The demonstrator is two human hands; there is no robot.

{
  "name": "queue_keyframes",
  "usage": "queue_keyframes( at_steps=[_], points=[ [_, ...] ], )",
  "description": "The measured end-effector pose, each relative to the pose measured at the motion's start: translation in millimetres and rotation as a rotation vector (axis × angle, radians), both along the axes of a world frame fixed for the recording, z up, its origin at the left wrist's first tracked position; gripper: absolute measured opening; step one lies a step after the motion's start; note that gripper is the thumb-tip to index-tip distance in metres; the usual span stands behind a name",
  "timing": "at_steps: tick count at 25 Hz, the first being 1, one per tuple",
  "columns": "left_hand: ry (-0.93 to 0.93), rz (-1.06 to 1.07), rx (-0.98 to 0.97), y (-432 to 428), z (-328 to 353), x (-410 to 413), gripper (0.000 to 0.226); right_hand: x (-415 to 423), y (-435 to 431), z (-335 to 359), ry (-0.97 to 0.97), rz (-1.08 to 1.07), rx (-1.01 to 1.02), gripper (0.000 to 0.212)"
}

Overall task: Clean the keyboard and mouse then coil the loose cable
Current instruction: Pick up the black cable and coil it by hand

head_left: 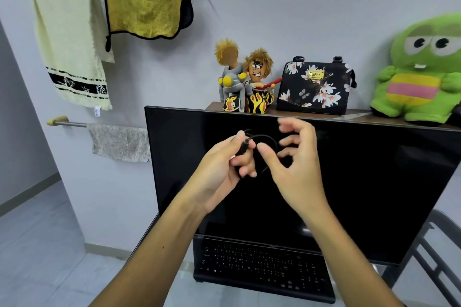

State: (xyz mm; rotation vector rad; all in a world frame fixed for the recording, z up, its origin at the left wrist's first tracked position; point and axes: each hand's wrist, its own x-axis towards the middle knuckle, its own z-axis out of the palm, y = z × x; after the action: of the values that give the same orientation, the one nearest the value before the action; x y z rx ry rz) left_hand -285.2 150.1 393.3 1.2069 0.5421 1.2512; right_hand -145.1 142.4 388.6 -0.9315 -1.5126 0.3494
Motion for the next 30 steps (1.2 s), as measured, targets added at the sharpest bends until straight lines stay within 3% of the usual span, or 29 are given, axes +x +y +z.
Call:
queue_keyframes(
  at_steps=[1, 3, 7, 10, 18, 23, 27, 30],
  points=[
    [0.026, -0.076, -0.008, 0, 0, -4, 0.03, 5, 3, 3, -0.139, 0.012, -0.047, 0.049],
    [0.064, -0.194, -0.036, 0, 1, -10, 0.028, 13, 5, 8, -0.241, 0.187, -0.164, 0.047],
    [0.128, -0.138, -0.042, 4, 3, -14, 0.027, 20, 2, 13, 0.003, 0.461, -0.342, 0.03],
    [0.096, -0.069, 0.004, 9, 1, -16, 0.012, 17, -1, 11, 0.208, 0.654, -0.511, 0.027],
    [0.391, 0.148, 0.221, 13, -11, -15, 0.019, 9, 0, 9, 0.042, 0.465, -0.625, 0.023],
    [0.282, 0.218, 0.14, 14, -16, -4, 0.006, 3, 0, 0, 0.154, 0.39, -0.532, 0.013],
    [0.106, 0.183, 0.011, 15, -23, 2, 0.017, 1, -1, -3, 0.142, 0.426, -0.484, 0.006],
    [0.124, 0.16, 0.043, 13, -23, 3, 0.031, 0, -2, -5, 0.139, 0.377, -0.448, 0.014]
  ],
)
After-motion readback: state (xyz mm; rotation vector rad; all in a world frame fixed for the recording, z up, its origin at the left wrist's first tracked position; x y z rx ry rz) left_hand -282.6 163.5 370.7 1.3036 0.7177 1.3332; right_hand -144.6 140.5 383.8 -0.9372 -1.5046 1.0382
